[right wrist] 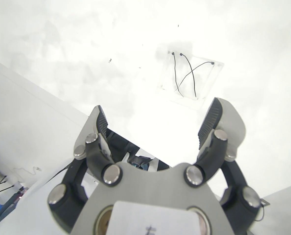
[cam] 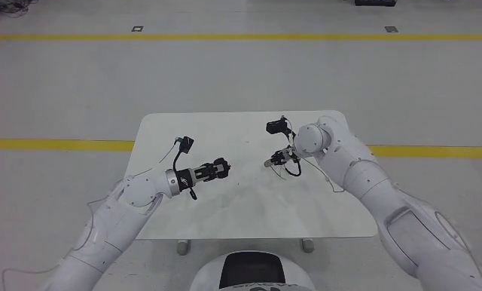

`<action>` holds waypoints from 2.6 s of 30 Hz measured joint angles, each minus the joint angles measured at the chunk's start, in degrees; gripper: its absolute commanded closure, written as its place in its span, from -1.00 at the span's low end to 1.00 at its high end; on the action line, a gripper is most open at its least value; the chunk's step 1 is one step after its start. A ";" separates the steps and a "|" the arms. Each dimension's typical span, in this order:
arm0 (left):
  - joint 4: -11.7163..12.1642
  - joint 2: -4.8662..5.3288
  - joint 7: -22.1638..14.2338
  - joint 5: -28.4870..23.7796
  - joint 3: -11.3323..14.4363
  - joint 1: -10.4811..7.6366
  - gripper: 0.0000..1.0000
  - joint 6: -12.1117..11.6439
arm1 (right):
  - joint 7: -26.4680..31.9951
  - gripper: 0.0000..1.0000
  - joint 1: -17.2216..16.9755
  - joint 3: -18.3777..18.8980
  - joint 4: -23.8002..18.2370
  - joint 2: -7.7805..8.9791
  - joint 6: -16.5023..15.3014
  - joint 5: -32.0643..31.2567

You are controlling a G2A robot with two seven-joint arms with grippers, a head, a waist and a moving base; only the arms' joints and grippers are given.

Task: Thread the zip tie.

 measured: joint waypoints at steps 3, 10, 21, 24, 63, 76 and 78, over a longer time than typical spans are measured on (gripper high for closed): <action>0.00 0.00 0.00 0.00 0.00 0.00 1.00 0.00 | 0.14 -1.00 -0.01 0.07 -0.05 0.03 0.06 0.06; 0.00 0.00 0.00 0.00 0.00 0.00 1.00 0.00 | -0.70 -1.00 -0.39 -0.26 -0.41 0.03 -0.28 -0.86; 0.00 0.00 0.00 0.00 0.00 0.00 1.00 0.00 | -0.40 -1.00 1.68 -6.02 3.71 -2.98 -2.84 -7.69; 0.00 0.00 0.00 0.00 0.00 0.00 1.00 0.00 | -1.24 -1.00 2.27 -7.79 5.76 -4.21 -4.28 -9.12; 0.00 0.00 0.00 0.00 0.00 0.00 1.00 0.00 | -7.28 0.40 -4.89 -1.90 -2.36 -0.14 -7.83 -18.31; 0.00 0.00 0.00 0.00 0.00 0.00 1.00 0.00 | -10.35 1.00 -5.71 -1.16 0.34 -0.54 -10.52 -19.31; 0.00 0.00 0.00 0.00 0.00 0.00 1.00 0.00 | -11.17 1.00 -5.57 -1.38 1.28 -0.86 -10.96 -19.41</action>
